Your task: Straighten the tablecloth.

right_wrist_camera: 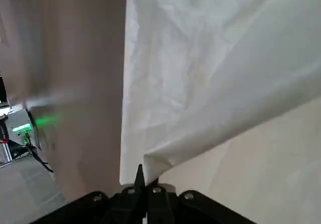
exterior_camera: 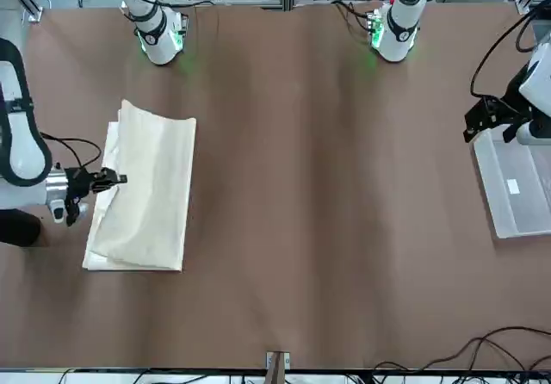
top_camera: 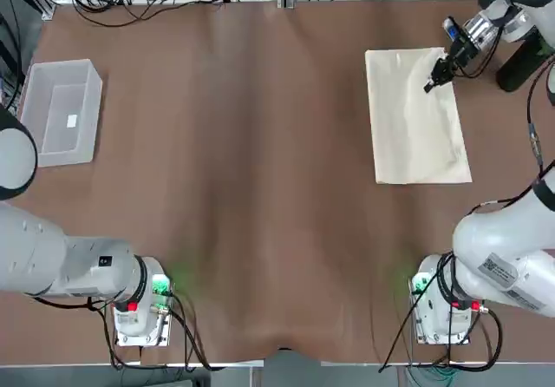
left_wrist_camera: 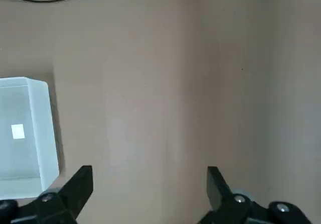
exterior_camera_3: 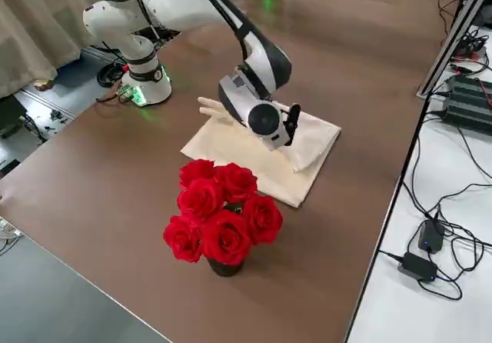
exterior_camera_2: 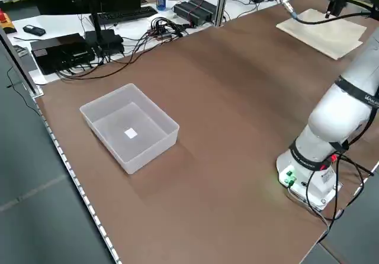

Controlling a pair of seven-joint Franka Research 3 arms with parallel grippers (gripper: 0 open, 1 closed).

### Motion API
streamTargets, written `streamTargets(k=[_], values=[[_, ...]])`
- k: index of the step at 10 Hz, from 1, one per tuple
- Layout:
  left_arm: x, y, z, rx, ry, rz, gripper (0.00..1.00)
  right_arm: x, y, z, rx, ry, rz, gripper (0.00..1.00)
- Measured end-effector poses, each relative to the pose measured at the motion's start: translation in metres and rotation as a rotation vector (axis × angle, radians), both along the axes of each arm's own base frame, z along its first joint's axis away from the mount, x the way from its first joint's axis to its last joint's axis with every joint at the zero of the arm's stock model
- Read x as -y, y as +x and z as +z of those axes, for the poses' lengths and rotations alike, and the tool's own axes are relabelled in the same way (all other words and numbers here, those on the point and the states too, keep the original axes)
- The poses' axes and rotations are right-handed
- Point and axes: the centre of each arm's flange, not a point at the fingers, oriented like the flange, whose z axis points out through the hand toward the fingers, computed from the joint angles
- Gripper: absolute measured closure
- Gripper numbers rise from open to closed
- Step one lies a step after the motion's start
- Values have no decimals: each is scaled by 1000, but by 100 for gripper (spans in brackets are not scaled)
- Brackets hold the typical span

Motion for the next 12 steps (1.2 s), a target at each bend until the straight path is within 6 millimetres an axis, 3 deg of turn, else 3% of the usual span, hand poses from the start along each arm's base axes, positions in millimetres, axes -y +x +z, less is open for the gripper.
streamTargets(k=[4, 8, 12], values=[[0, 0, 0, 0, 0, 0, 0, -99, 9, 12, -64, 14, 27, 98], [-1, 0, 0, 0, 0, 2, 0, -225, 3, 70, -120, -63, 17, 98], [-1, 0, 0, 0, 0, 2, 0, -317, -9, 71, -86, -100, 9, 98]])
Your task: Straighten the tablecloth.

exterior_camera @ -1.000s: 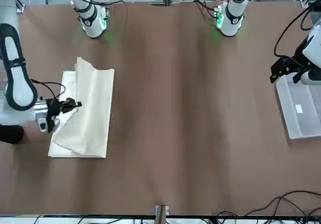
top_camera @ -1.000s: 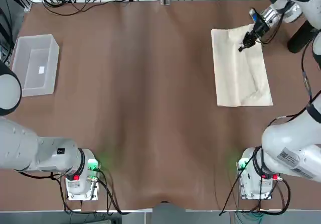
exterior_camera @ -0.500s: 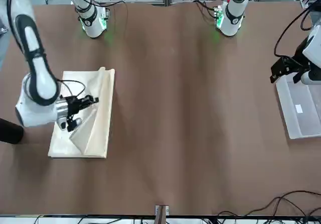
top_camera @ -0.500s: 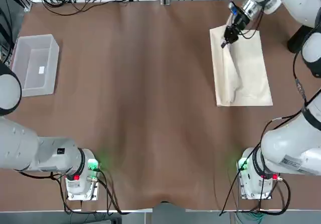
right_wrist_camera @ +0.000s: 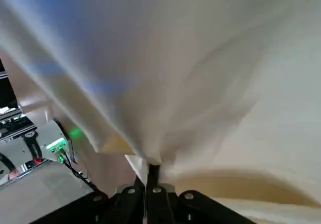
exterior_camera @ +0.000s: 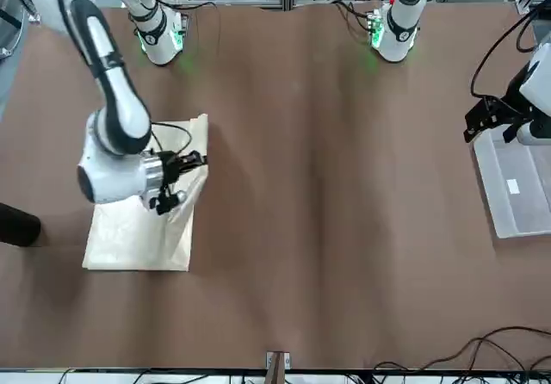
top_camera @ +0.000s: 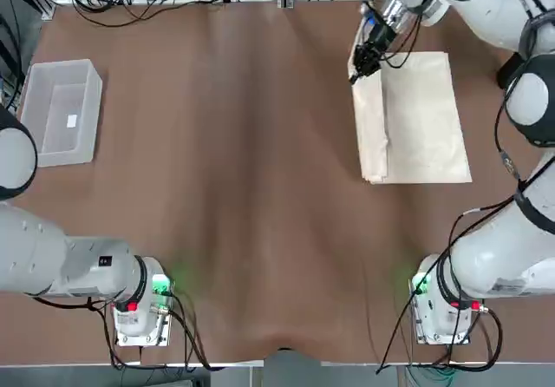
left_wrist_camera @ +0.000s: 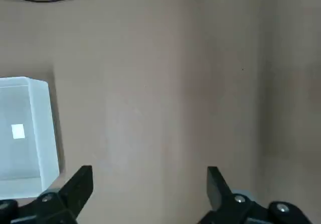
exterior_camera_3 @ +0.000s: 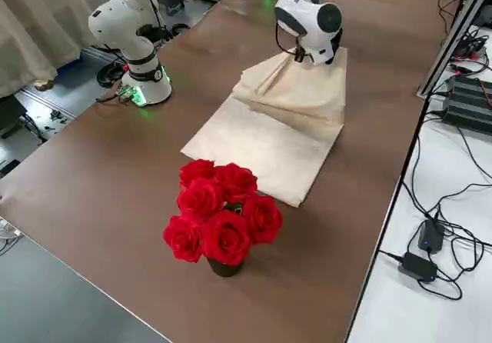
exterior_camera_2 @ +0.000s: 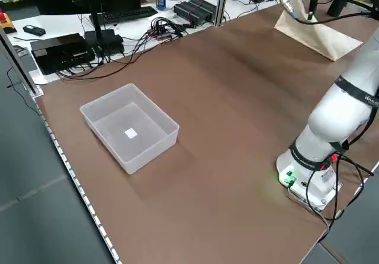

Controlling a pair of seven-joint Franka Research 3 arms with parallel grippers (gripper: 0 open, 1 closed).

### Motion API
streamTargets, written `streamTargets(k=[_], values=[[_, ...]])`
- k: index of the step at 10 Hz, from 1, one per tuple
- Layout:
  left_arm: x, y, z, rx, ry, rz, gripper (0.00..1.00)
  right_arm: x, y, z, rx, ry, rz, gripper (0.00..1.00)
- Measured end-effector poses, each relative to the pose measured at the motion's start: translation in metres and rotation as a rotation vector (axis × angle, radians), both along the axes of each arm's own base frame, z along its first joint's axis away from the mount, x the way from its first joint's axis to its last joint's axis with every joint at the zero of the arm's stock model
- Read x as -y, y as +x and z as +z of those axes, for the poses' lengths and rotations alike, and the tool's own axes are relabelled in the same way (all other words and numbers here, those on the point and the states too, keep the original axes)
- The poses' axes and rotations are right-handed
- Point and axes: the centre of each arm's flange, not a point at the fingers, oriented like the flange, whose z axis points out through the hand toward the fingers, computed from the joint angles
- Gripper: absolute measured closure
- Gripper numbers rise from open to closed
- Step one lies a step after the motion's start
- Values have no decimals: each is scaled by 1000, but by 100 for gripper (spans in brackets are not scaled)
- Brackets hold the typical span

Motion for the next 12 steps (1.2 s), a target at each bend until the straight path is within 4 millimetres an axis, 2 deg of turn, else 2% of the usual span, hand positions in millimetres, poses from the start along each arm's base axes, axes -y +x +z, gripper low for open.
streamTargets(k=[5, 12], values=[[-1, 0, 0, 0, 0, 2, 0, -61, -10, 5, 46, 15, -48, 98], [-3, 1, -3, -5, 0, 5, 0, -193, -53, 6, 61, -21, -247, 97]])
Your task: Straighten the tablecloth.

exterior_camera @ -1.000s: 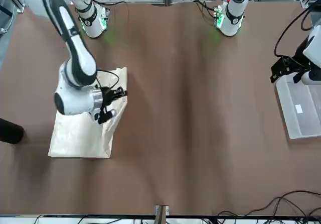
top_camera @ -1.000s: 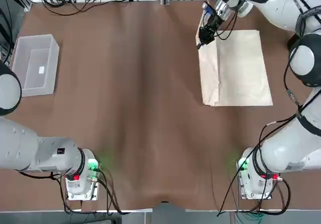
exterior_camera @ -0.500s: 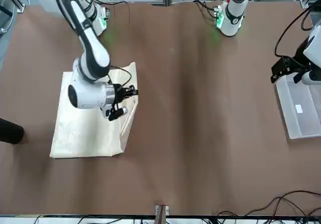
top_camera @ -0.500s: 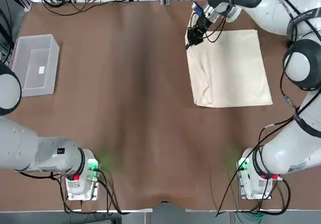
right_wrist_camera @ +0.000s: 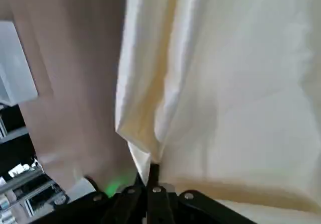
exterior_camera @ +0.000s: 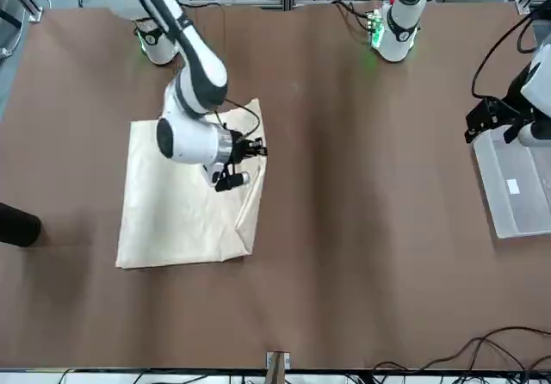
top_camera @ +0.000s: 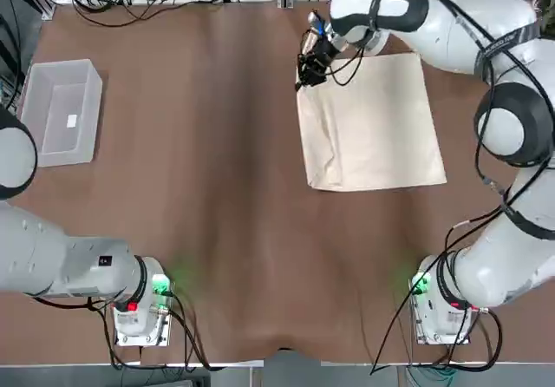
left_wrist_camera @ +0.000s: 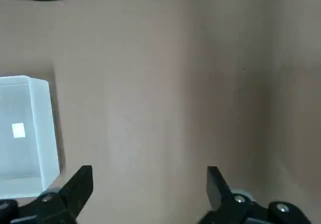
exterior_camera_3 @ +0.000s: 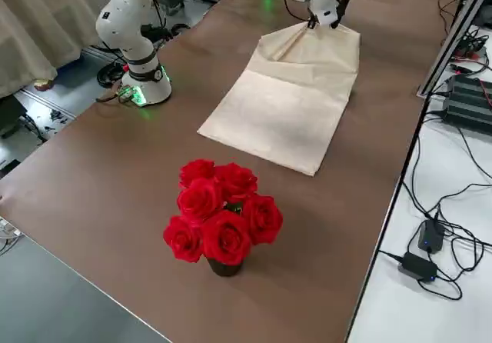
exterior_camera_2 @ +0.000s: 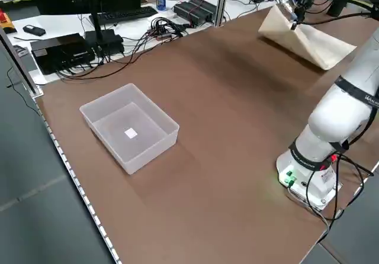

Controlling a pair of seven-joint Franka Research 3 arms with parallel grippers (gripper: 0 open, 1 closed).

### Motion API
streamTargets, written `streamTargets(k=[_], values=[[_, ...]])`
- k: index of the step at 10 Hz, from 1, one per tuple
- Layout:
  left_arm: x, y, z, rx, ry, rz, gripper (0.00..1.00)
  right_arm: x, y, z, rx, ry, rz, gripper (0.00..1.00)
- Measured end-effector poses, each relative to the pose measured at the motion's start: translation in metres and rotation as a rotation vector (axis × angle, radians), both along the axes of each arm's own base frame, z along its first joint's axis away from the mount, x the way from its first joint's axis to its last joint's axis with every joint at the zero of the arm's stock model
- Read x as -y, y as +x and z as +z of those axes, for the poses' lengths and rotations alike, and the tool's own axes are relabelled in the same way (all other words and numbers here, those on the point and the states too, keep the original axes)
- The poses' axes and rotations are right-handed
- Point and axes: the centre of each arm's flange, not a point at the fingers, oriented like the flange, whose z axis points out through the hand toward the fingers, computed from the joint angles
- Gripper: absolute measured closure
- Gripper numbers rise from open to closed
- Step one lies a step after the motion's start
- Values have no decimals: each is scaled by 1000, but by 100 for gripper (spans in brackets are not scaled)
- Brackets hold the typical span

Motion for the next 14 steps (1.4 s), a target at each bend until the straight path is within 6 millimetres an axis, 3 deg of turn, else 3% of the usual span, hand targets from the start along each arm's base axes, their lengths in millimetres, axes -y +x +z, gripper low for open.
streamTargets(k=[3, 4, 5, 7, 9, 11, 14], values=[[0, 1, -1, -2, 0, 1, 0, -76, -37, -8, 64, 4, -128, 54], [0, 1, -1, -2, 0, 1, 0, -91, -47, -8, 72, 18, -152, 40], [0, 1, -1, -3, 0, 0, 0, -92, -46, -8, 72, 22, -160, 23], [0, 1, -2, -3, 0, 1, 0, -68, -24, -12, 75, 11, -156, 0], [0, 1, -2, -3, 0, 1, 0, -43, -5, -4, 88, 6, -154, 0], [0, 1, -2, -3, 0, 0, 0, -15, 13, 22, 145, -26, -128, 0], [0, 1, -2, -3, 0, 0, 0, 79, 58, 61, 257, -139, -1, 0]])
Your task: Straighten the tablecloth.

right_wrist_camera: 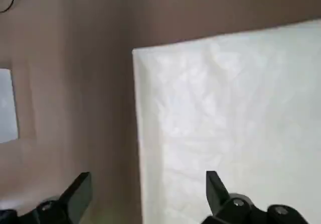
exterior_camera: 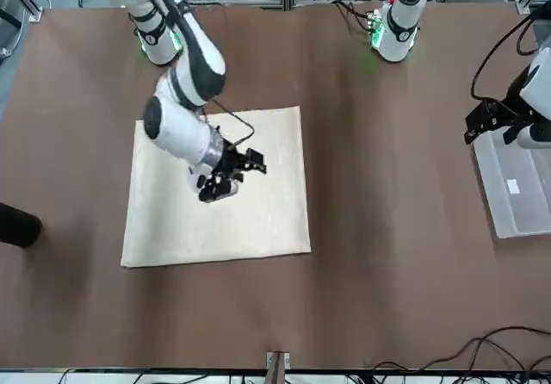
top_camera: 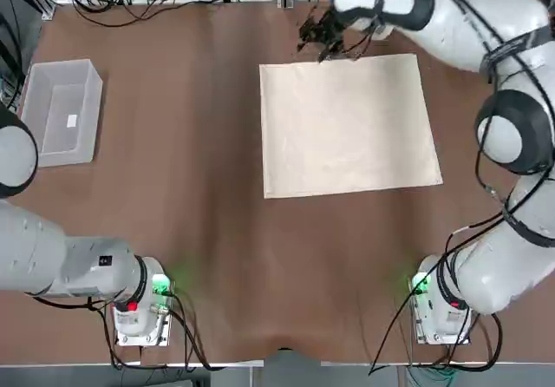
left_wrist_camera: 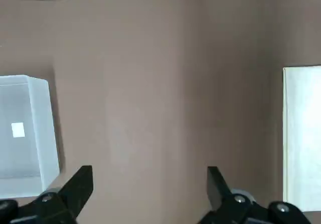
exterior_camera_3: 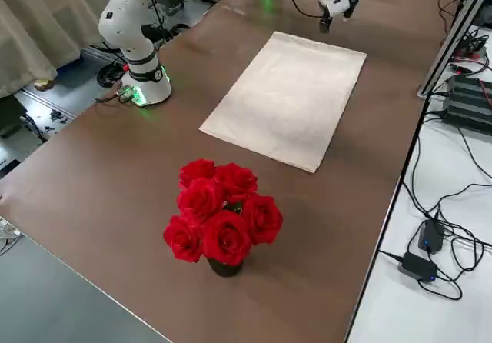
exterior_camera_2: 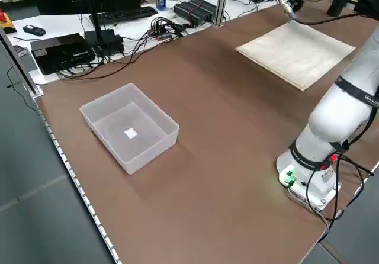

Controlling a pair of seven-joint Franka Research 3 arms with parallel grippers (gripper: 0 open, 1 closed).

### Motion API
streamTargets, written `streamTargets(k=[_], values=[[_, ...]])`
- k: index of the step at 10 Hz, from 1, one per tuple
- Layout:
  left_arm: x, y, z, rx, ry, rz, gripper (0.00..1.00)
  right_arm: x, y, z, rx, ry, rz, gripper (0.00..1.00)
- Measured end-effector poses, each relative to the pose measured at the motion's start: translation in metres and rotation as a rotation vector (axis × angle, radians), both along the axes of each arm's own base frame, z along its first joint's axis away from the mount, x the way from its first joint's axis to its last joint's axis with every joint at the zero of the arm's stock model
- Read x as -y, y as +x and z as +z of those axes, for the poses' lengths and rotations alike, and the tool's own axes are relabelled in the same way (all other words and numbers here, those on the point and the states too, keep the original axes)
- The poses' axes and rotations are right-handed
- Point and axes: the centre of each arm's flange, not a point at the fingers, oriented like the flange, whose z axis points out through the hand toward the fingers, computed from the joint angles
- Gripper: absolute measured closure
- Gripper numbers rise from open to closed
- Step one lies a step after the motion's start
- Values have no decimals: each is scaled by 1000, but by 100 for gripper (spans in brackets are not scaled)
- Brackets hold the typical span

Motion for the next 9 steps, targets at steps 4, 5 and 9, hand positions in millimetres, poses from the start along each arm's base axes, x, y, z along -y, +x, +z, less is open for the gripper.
streamTargets(k=[4, 5, 9], values=[[-1, 1, -1, -3, 0, 2, 0, 145, 30, 51, 54, -217, 133, 0], [-1, 1, -2, -3, 0, 2, 0, 183, 31, 64, 50, -286, 149, 0], [-1, 1, -2, -3, 0, 1, 0, 263, 20, 135, 83, -478, 115, 0]])
